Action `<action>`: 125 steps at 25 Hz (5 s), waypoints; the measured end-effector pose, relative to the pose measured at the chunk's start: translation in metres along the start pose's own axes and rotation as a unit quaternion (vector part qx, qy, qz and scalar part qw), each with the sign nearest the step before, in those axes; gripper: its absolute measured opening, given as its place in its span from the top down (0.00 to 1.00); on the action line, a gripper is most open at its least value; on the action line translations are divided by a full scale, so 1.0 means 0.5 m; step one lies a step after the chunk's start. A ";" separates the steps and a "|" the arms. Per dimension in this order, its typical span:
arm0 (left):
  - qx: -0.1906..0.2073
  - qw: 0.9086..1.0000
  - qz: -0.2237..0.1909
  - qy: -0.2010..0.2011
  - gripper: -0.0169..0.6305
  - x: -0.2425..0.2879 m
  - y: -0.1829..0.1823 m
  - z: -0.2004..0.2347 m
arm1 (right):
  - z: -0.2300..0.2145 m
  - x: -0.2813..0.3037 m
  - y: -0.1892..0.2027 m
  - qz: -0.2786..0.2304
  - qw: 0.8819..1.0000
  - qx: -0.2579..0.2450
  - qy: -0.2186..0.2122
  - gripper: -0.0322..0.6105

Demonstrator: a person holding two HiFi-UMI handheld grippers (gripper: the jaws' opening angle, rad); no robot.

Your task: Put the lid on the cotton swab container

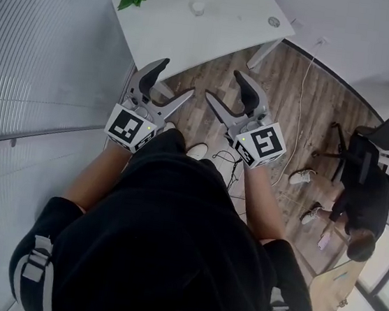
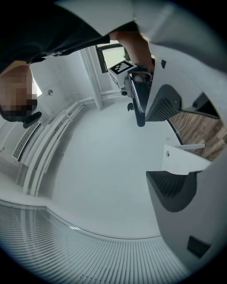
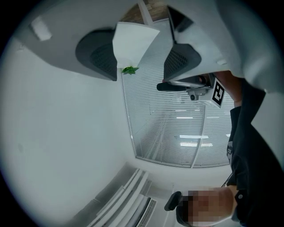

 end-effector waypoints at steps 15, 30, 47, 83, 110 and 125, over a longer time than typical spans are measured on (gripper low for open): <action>-0.008 1.000 0.004 0.003 0.46 0.191 0.017 0.108 | -0.192 0.081 -0.027 0.016 1.000 0.004 0.009 0.44; -0.027 1.000 0.010 -0.001 0.46 0.354 0.044 0.354 | -0.382 0.325 -0.067 0.035 0.999 0.007 0.002 0.44; -0.052 0.997 0.034 -0.052 0.46 0.419 0.090 0.476 | -0.496 0.486 -0.077 0.068 0.997 0.019 -0.043 0.44; -0.141 0.881 0.170 -0.418 0.46 0.681 0.388 0.463 | -0.814 0.890 0.126 0.276 0.864 0.041 -0.419 0.56; -0.224 0.851 0.238 -0.410 0.46 0.728 0.643 0.483 | -0.799 1.002 0.344 0.384 0.814 0.037 -0.434 0.65; -0.219 0.852 0.238 -0.412 0.58 0.717 0.649 0.483 | -0.777 0.984 0.336 0.366 0.790 0.007 -0.491 0.78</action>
Point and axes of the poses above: the fingertips, and each gripper's own axes: x forward along the fingers, z to its left, y out of its underside, the point moved 9 cm from there along -x, backward along the fingers, and after that the axes turned 5 degrees about x, right-handed, at the moved point
